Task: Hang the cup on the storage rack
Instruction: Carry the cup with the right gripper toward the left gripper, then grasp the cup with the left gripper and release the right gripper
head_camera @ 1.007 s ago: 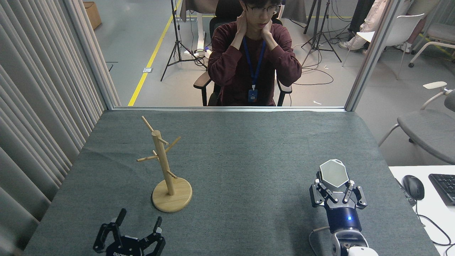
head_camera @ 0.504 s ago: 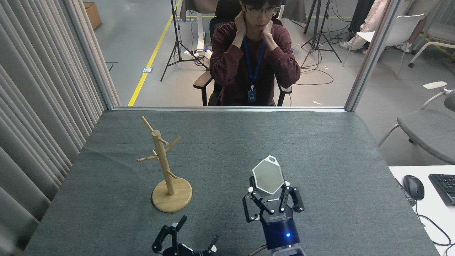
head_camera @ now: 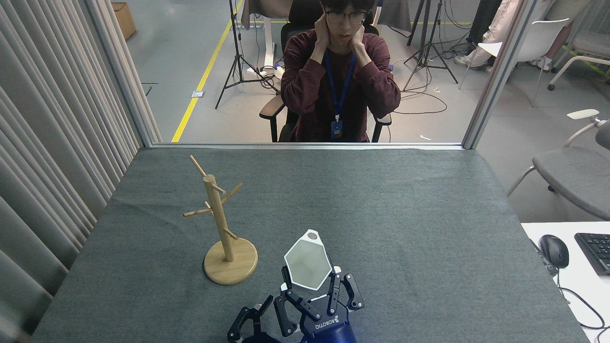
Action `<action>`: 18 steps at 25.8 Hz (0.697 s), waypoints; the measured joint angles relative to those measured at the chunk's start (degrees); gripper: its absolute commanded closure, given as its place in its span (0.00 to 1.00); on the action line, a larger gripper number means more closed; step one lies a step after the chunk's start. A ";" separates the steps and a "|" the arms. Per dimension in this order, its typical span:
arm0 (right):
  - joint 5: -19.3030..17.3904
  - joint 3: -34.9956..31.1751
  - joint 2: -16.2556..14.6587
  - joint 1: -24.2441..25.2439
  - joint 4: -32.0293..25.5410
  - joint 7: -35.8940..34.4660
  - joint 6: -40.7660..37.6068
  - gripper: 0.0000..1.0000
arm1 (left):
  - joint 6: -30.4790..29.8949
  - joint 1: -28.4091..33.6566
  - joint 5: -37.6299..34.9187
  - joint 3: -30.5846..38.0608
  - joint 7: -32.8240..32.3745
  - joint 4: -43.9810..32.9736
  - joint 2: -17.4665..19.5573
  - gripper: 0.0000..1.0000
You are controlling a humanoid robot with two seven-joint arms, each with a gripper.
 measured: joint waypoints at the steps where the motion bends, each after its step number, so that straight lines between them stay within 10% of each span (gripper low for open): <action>1: 0.07 0.23 -0.11 0.71 -0.43 -0.03 0.01 0.30 | 0.05 -0.13 -0.01 0.00 0.00 0.02 0.00 0.00; 18: 1.47 4.94 -1.41 5.45 -1.90 1.56 -1.64 0.28 | 0.03 -0.41 0.05 0.21 0.12 -0.21 0.58 0.00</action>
